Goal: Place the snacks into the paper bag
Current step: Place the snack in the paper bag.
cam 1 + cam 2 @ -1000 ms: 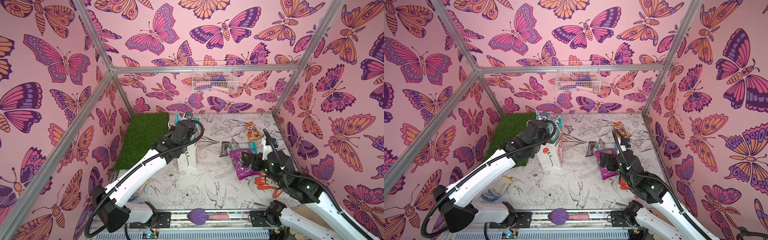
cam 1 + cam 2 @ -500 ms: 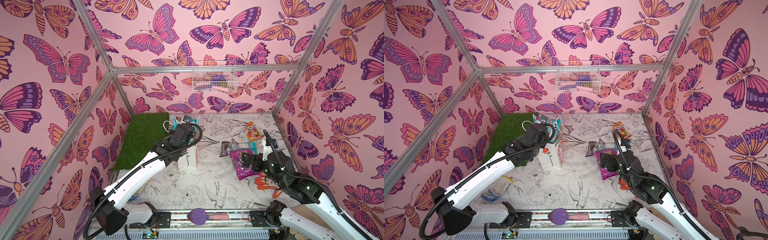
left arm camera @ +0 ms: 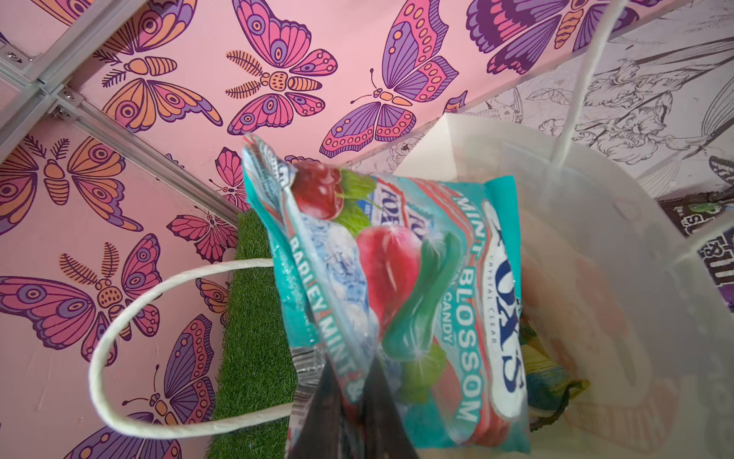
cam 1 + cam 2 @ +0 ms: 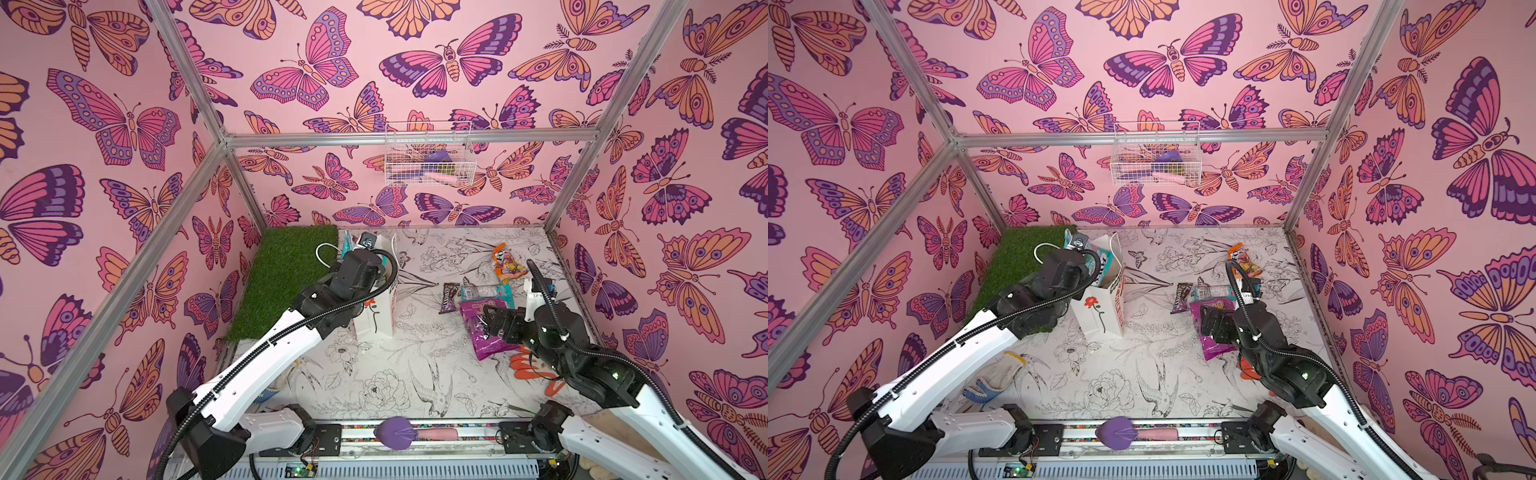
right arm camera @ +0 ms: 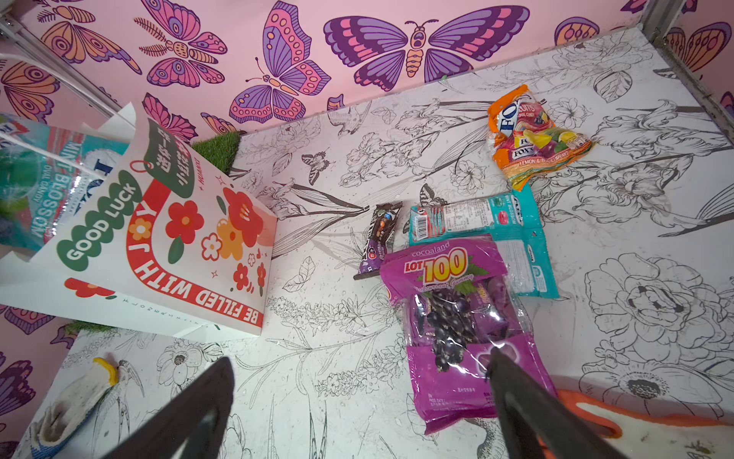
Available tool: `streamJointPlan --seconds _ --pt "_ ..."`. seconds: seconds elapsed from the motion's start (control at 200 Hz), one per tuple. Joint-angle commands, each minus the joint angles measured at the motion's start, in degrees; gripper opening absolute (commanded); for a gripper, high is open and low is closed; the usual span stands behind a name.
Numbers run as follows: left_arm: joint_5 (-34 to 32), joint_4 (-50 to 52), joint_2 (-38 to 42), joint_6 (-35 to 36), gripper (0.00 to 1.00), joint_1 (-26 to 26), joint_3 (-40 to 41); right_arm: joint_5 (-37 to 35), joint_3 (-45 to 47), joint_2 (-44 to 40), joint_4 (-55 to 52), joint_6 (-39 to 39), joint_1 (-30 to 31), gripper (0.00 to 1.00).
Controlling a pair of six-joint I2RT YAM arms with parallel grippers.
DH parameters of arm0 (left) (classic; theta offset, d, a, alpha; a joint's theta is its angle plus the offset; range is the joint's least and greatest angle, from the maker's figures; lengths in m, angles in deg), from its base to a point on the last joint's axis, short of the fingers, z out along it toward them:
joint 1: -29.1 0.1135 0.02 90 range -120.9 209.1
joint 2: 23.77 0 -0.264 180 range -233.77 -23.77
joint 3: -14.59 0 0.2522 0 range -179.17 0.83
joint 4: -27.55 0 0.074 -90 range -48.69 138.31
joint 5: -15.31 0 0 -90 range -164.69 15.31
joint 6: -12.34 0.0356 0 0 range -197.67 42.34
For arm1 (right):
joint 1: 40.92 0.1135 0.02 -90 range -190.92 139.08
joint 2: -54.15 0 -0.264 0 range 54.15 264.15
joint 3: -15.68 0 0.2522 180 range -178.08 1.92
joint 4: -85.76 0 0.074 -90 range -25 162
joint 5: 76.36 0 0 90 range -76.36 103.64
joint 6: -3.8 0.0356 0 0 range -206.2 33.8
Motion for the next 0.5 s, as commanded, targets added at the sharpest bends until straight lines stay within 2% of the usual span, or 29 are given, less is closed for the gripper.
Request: streamJointPlan --seconds 0.0,0.396,0.496 --pt "-1.20 0.48 1.92 0.80 0.00 0.21 -1.83 -0.09 0.54 -0.09 -0.54 0.57 -0.50 1.00" --pt "-4.36 0.73 -1.22 3.72 0.00 -3.41 -4.54 -0.07 0.54 -0.03 -0.45 0.66 -0.43 1.00" --pt "-5.52 0.75 -1.53 4.19 0.14 -4.72 -5.59 -0.10 0.57 -0.03 -0.44 0.64 -0.53 1.00"
